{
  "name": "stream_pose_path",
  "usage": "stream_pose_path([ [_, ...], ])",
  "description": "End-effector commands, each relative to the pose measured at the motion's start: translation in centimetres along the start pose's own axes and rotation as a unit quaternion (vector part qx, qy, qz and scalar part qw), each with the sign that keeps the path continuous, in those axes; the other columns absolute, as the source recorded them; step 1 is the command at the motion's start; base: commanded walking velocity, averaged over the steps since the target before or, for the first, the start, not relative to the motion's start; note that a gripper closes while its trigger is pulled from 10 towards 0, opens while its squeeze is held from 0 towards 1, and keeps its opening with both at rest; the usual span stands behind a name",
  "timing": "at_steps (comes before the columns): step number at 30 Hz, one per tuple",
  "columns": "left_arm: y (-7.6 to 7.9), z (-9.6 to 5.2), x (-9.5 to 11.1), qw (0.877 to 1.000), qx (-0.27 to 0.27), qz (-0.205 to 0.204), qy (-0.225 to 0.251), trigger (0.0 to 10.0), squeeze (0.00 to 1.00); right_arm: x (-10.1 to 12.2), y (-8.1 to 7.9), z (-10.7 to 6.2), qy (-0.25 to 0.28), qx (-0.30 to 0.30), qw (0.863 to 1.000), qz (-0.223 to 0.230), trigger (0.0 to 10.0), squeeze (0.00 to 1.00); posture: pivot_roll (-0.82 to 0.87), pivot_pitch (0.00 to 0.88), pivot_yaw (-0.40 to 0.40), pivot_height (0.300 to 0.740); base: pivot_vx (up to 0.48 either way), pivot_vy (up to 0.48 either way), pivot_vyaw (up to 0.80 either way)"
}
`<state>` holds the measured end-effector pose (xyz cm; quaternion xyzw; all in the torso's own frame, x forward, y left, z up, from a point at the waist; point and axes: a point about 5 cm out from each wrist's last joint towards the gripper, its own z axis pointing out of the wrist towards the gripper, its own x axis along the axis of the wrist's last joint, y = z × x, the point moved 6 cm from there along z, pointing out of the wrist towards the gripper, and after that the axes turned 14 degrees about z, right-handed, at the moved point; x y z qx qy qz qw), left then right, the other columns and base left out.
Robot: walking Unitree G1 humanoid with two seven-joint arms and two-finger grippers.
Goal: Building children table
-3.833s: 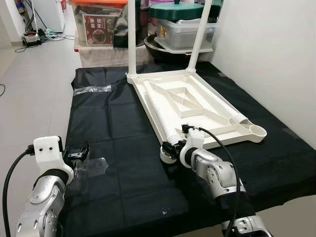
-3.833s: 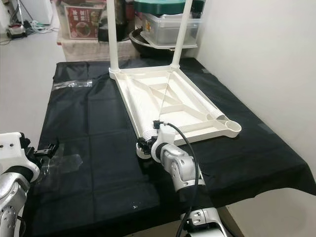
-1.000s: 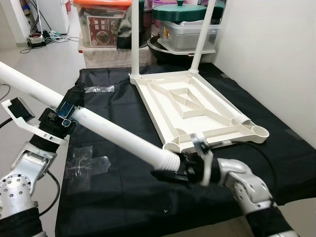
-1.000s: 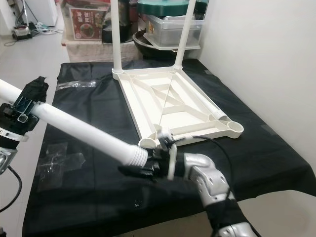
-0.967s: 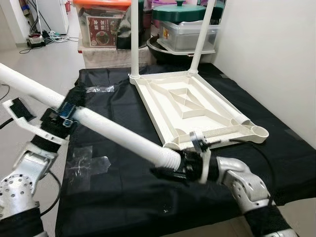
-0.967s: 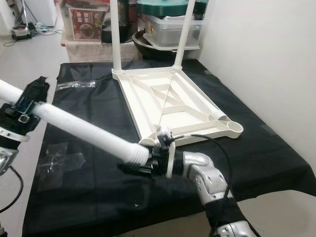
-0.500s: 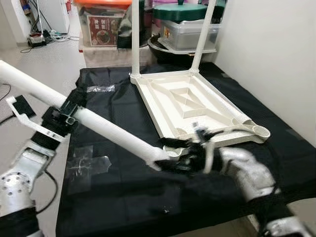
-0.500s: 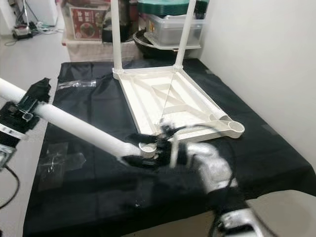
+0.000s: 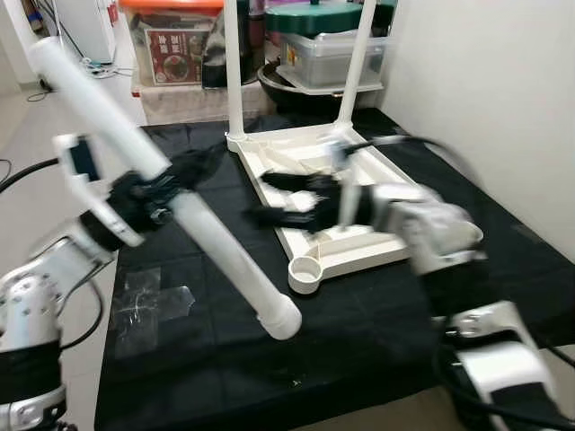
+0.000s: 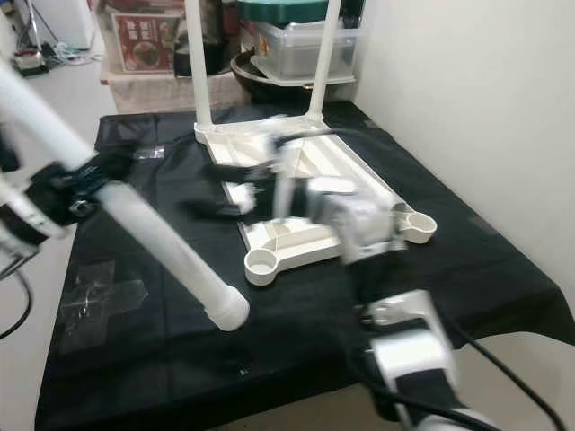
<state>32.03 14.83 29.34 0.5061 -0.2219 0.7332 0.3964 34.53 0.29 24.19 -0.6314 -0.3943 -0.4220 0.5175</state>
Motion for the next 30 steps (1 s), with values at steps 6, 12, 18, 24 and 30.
stream_pose_path([
  [6, 1.3, 0.8, -0.5, 0.998, -0.046, 0.019, -0.034, 0.0, 0.00, -2.3, 0.6, 1.1, -0.068, -0.016, 0.997, 0.020, 10.0, 0.00, 0.01, 0.000, -0.060, 0.740, 0.000, 0.000, 0.00],
  [12, 1.7, 1.2, -0.8, 0.996, -0.070, 0.026, -0.051, 0.0, 0.00, -2.3, 0.1, 1.7, -0.082, -0.001, 0.996, 0.032, 10.0, 0.00, 0.00, 0.000, -0.052, 0.740, 0.000, 0.000, 0.00],
  [18, 1.7, 2.2, -1.2, 0.995, -0.083, 0.028, -0.053, 0.0, 0.00, -2.2, -0.9, 3.4, -0.086, 0.000, 0.994, 0.061, 5.8, 0.00, -0.01, 0.000, -0.049, 0.740, 0.000, 0.000, 0.00],
  [24, 1.8, 2.6, -1.3, 0.994, -0.088, 0.029, -0.050, 0.0, 0.00, -2.7, -1.6, 4.4, -0.092, 0.004, 0.992, 0.081, 4.4, 0.00, -0.01, 0.000, -0.049, 0.740, 0.000, 0.000, 0.00],
  [30, 1.6, 2.8, -1.3, 0.995, -0.084, 0.028, -0.044, 0.0, 0.00, -3.3, -2.8, 5.7, -0.083, 0.023, 0.992, 0.087, 0.0, 0.00, -0.01, 0.000, -0.053, 0.740, 0.000, 0.000, 0.00],
])
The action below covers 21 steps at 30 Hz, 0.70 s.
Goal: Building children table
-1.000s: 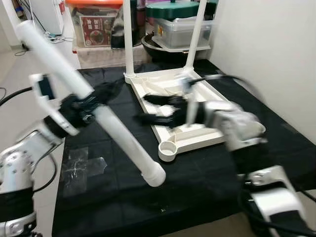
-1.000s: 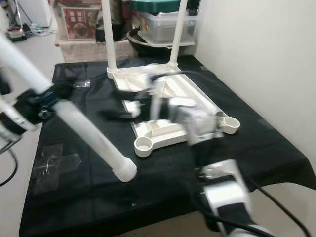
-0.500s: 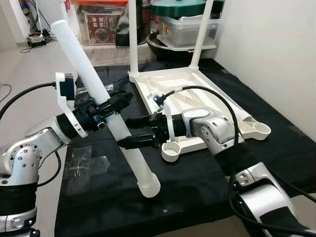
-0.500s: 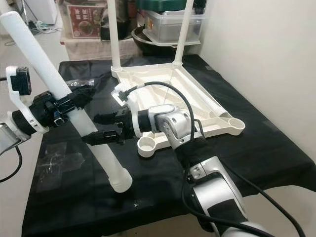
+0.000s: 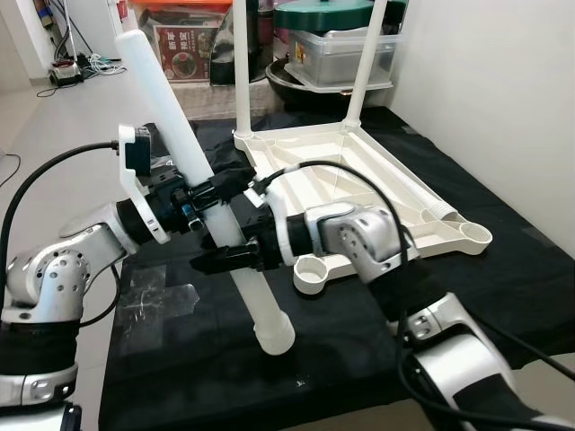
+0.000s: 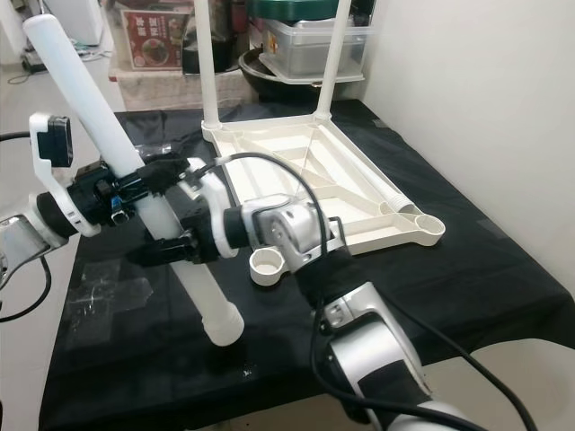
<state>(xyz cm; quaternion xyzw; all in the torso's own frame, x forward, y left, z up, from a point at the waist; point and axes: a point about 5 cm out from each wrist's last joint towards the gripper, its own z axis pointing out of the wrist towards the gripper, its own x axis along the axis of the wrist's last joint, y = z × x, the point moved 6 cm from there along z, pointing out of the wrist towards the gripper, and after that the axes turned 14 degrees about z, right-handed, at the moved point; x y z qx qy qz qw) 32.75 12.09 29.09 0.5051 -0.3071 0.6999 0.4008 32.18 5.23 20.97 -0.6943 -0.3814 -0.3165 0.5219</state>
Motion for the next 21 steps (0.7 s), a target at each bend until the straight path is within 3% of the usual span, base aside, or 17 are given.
stream_pose_path([
  [1, 0.5, 0.6, 0.1, 1.000, -0.011, 0.001, 0.005, 0.0, 0.00, 0.0, -1.2, 0.9, 0.001, 0.024, 1.000, -0.005, 0.0, 0.00, -0.01, 0.000, -0.053, 0.740, 0.000, 0.000, 0.00],
  [9, 0.2, 0.4, -0.2, 1.000, -0.006, 0.004, 0.003, 0.0, 0.00, 0.4, -2.0, 0.3, 0.012, 0.048, 0.999, -0.012, 0.0, 0.00, -0.01, 0.000, -0.055, 0.740, 0.000, 0.000, 0.00],
  [10, 0.0, 0.5, -0.3, 1.000, 0.000, 0.013, -0.003, 6.1, 0.00, 0.6, -2.1, 0.1, 0.014, 0.048, 0.999, -0.011, 0.0, 0.00, -0.01, 0.000, -0.055, 0.740, 0.000, 0.000, 0.00],
  [11, -0.2, 0.6, -0.4, 1.000, 0.004, 0.021, -0.007, 6.1, 0.00, 0.7, -2.1, 0.0, 0.015, 0.048, 0.999, -0.011, 0.0, 0.00, -0.01, 0.000, -0.055, 0.740, 0.000, 0.000, 0.00],
  [12, -0.7, 0.6, -0.5, 0.999, 0.016, 0.034, -0.012, 10.0, 1.00, 1.0, -2.1, -0.2, 0.018, 0.044, 0.999, -0.009, 0.0, 0.00, -0.01, 0.000, -0.054, 0.740, 0.000, 0.000, 0.00],
  [21, -1.4, 0.4, 0.5, 0.998, 0.033, 0.061, -0.008, 10.0, 1.00, 1.9, -1.6, -1.0, 0.038, 0.029, 0.999, -0.004, 0.0, 0.00, -0.01, 0.000, -0.054, 0.740, 0.000, 0.000, 0.00],
])
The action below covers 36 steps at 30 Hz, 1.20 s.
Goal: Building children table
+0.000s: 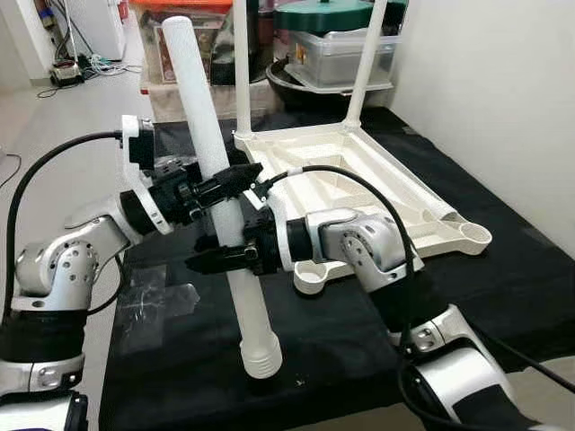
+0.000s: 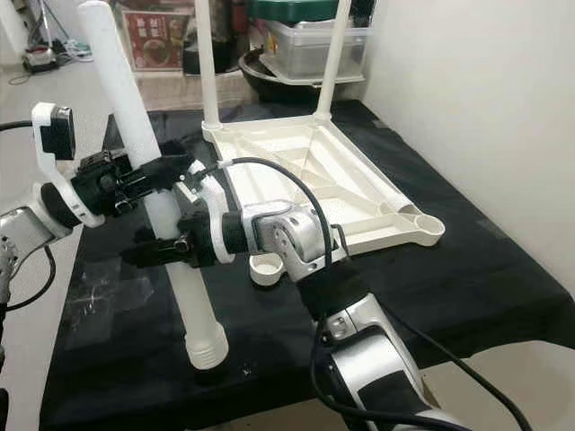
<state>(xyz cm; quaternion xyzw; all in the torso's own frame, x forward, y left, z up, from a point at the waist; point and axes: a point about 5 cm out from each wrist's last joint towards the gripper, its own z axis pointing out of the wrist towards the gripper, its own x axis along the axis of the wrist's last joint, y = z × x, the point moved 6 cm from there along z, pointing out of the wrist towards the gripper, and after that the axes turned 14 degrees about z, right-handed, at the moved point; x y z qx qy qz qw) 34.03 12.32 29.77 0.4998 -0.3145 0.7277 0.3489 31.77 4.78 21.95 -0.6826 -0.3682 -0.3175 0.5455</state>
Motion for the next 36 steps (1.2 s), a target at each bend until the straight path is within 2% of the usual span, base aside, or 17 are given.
stream_pose_path([
  [1, -0.2, -0.2, 0.0, 1.000, 0.006, 0.009, -0.007, 10.0, 1.00, 1.4, -0.9, -0.2, 0.018, 0.011, 1.000, -0.015, 0.0, 0.00, -0.01, 0.000, -0.054, 0.740, 0.000, 0.000, 0.00],
  [2, 0.4, -1.2, 1.5, 1.000, -0.001, 0.028, 0.003, 10.0, 1.00, 2.1, -0.3, -1.1, 0.036, -0.005, 0.999, -0.008, 0.0, 0.00, 0.00, 0.000, -0.058, 0.740, 0.000, 0.000, 0.00],
  [7, 1.9, -3.2, 3.5, 0.999, -0.006, 0.049, 0.016, 10.0, 1.00, 3.2, 1.1, -3.0, 0.067, -0.034, 0.997, 0.006, 0.0, 0.00, 0.01, 0.000, -0.075, 0.740, 0.000, 0.000, 0.00],
  [9, 2.2, -5.2, 4.9, 0.998, 0.016, 0.058, 0.029, 10.0, 1.00, 4.1, 2.4, -4.9, 0.096, -0.059, 0.993, 0.021, 0.0, 0.00, 0.01, 0.000, -0.079, 0.740, 0.000, 0.000, 0.00],
  [13, 1.9, -6.4, 6.3, 0.996, 0.042, 0.059, 0.057, 10.0, 1.00, 4.6, 3.3, -6.1, 0.116, -0.079, 0.990, 0.029, 0.0, 0.00, 0.01, 0.000, -0.079, 0.740, 0.000, 0.000, 0.00],
  [14, 1.5, -6.8, 6.9, 0.994, 0.062, 0.062, 0.073, 10.0, 0.03, 5.0, 3.7, -6.7, 0.129, -0.091, 0.987, 0.030, 0.0, 0.00, 0.02, 0.000, -0.079, 0.740, 0.000, 0.000, 0.00],
  [15, 1.0, -7.3, 7.1, 0.990, 0.091, 0.067, 0.081, 10.0, 0.00, 5.7, 4.1, -7.6, 0.149, -0.104, 0.983, 0.031, 0.0, 0.00, 0.02, 0.000, -0.080, 0.740, 0.000, 0.000, 0.00],
  [18, 0.7, -7.7, 7.2, 0.988, 0.111, 0.071, 0.084, 10.0, 0.00, 6.2, 4.4, -8.1, 0.163, -0.111, 0.980, 0.032, 0.0, 0.00, 0.02, 0.000, -0.080, 0.740, 0.000, 0.000, 0.00],
  [19, -0.7, -8.0, 5.7, 0.981, 0.170, 0.085, 0.044, 10.0, 0.00, 7.2, 4.7, -8.8, 0.190, -0.123, 0.973, 0.032, 0.0, 0.00, 0.02, 0.000, -0.083, 0.740, 0.000, 0.000, 0.00],
  [20, -0.7, -8.0, 5.7, 0.981, 0.170, 0.085, 0.044, 10.0, 0.00, 7.2, 4.7, -8.8, 0.190, -0.123, 0.973, 0.032, 0.0, 0.00, 0.02, 0.000, -0.083, 0.740, 0.000, 0.000, 0.00],
  [21, -3.1, -8.9, 3.3, 0.962, 0.258, 0.091, -0.020, 10.0, 0.00, 8.4, 4.8, -9.5, 0.222, -0.132, 0.966, 0.030, 0.0, 0.00, 0.03, 0.000, -0.086, 0.740, 0.000, 0.000, 0.00],
  [23, -6.2, -12.0, -1.9, 0.899, 0.386, 0.122, -0.168, 10.0, 0.00, 10.8, 5.2, -10.9, 0.292, -0.148, 0.945, 0.027, 0.0, 0.00, 0.03, 0.000, -0.089, 0.740, 0.000, 0.000, 0.00],
  [24, -6.2, -12.0, -1.9, 0.899, 0.386, 0.122, -0.168, 10.0, 0.00, 10.8, 5.2, -10.9, 0.292, -0.148, 0.945, 0.027, 0.0, 0.00, 0.03, 0.000, -0.089, 0.740, 0.000, 0.000, 0.00],
  [26, -6.1, -14.3, -5.8, 0.865, 0.428, 0.098, -0.243, 10.0, 0.00, 12.1, 5.3, -11.7, 0.339, -0.155, 0.928, 0.019, 0.0, 0.00, 0.03, 0.000, -0.092, 0.740, 0.000, 0.000, 0.00],
  [27, -6.1, -14.3, -5.8, 0.865, 0.428, 0.098, -0.243, 10.0, 0.00, 12.1, 5.3, -11.7, 0.339, -0.155, 0.928, 0.019, 0.0, 0.00, 0.03, 0.000, -0.092, 0.740, 0.000, 0.000, 0.00],
  [28, -5.4, -15.3, -7.8, 0.850, 0.444, 0.076, -0.273, 10.0, 0.00, 12.4, 5.5, -11.9, 0.357, -0.160, 0.920, 0.013, 0.0, 0.00, 0.04, 0.000, -0.090, 0.740, 0.000, 0.000, 0.00],
  [36, -4.7, -16.6, -8.8, 0.838, 0.458, 0.061, -0.291, 10.0, 0.00, 11.4, 6.1, -11.3, 0.355, -0.161, 0.921, 0.023, 0.0, 0.00, 0.05, 0.000, -0.093, 0.740, 0.000, 0.000, 0.00],
])
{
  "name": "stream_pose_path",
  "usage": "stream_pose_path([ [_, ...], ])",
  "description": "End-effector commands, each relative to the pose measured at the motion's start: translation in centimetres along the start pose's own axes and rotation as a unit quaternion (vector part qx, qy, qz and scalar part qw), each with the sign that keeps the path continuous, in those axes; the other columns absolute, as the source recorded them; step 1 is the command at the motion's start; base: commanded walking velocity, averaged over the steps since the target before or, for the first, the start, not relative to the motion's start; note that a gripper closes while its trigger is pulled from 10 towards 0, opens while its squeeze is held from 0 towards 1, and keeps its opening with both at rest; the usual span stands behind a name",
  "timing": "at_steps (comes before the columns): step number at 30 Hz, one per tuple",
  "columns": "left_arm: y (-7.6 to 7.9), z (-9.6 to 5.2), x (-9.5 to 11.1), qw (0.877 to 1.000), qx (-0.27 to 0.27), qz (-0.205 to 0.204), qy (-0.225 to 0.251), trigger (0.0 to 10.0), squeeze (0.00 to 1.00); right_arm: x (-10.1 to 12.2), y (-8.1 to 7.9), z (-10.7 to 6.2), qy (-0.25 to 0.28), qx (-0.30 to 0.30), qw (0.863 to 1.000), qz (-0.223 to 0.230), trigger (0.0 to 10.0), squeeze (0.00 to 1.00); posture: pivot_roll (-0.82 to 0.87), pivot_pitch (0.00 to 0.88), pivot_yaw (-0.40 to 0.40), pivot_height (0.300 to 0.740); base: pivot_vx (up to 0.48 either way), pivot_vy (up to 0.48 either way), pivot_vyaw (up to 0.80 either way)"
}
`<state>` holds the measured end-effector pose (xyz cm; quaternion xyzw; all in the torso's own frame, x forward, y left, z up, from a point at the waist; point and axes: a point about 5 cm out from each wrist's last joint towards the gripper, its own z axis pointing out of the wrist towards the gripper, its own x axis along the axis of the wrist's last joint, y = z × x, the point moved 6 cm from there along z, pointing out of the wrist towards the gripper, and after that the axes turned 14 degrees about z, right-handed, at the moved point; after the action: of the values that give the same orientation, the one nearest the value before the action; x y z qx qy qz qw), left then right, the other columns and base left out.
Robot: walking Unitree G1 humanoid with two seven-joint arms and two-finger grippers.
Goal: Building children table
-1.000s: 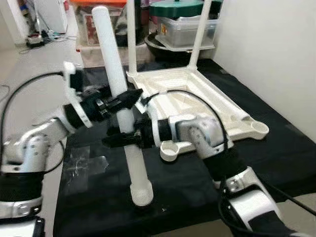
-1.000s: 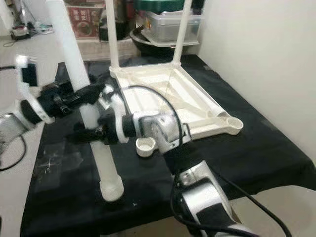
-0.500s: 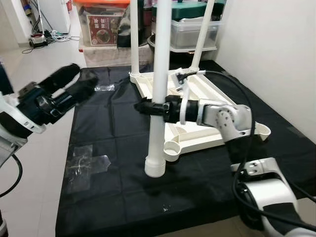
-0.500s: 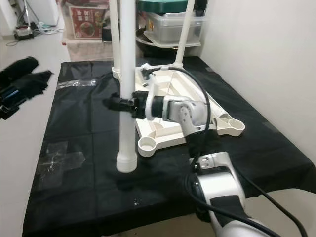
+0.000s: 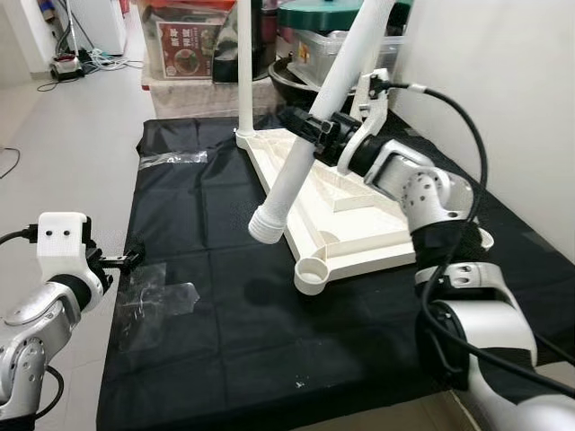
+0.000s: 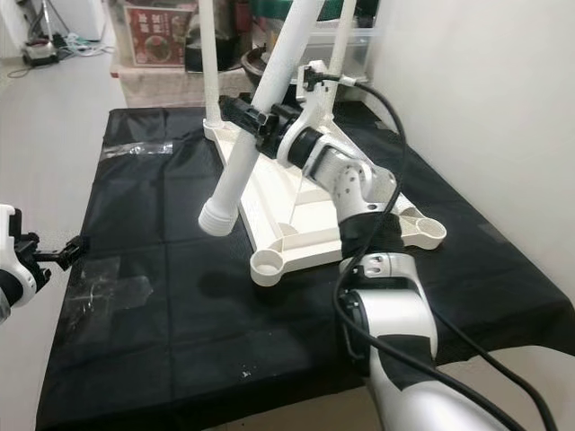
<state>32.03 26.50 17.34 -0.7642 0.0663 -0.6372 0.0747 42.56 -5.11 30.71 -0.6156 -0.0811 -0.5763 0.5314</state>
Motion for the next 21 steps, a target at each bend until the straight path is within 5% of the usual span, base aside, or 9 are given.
stream_pose_path([
  [1, -0.2, -0.3, -0.6, 1.000, 0.004, -0.003, -0.010, 10.0, 0.00, -0.1, 0.2, -0.2, 0.005, -0.002, 1.000, -0.001, 0.0, 0.00, 0.05, 0.000, -0.092, 0.740, 0.000, 0.000, 0.00],
  [7, 0.0, -0.2, -0.2, 1.000, 0.011, 0.016, 0.005, 10.0, 0.00, 0.1, 0.9, -0.1, 0.014, -0.015, 1.000, -0.006, 0.0, 0.00, 0.05, 0.000, -0.086, 0.740, 0.000, 0.000, 0.00],
  [11, 1.7, -0.4, 0.7, 0.998, -0.009, 0.037, 0.044, 10.0, 0.00, 0.3, 1.8, -0.2, 0.026, -0.042, 0.999, -0.008, 0.0, 0.00, 0.05, 0.000, -0.079, 0.740, 0.000, 0.000, 0.00],
  [13, 2.3, -0.6, 0.9, 0.998, -0.019, 0.035, 0.057, 10.0, 0.00, 0.5, 2.3, -0.3, 0.036, -0.061, 0.997, -0.002, 0.9, 0.00, 0.05, 0.000, -0.081, 0.740, 0.000, 0.000, 0.00],
  [14, 2.7, -0.8, 1.2, 0.996, -0.024, 0.037, 0.072, 10.0, 0.00, 0.5, 2.6, -0.3, 0.041, -0.075, 0.996, 0.001, 7.8, 0.00, 0.05, 0.000, -0.081, 0.740, 0.000, 0.000, 0.00],
  [16, 2.9, -0.9, 1.3, 0.996, -0.027, 0.038, 0.081, 10.0, 0.00, 0.5, 2.8, -0.3, 0.043, -0.083, 0.996, 0.003, 7.8, 0.00, 0.05, 0.000, -0.081, 0.740, 0.000, 0.000, 0.00],
  [17, 3.4, -1.1, 1.3, 0.995, -0.038, 0.035, 0.085, 10.0, 0.00, 0.8, 3.5, -0.3, 0.062, -0.111, 0.992, 0.022, 10.0, 0.00, 0.05, 0.000, -0.081, 0.740, 0.000, 0.000, 0.00],
  [21, 4.7, -1.7, 1.7, 0.991, -0.079, 0.031, 0.103, 10.0, 0.00, 1.1, 5.3, -0.5, 0.101, -0.180, 0.975, 0.083, 10.0, 0.00, 0.05, 0.000, -0.075, 0.740, 0.000, 0.000, 0.00],
])
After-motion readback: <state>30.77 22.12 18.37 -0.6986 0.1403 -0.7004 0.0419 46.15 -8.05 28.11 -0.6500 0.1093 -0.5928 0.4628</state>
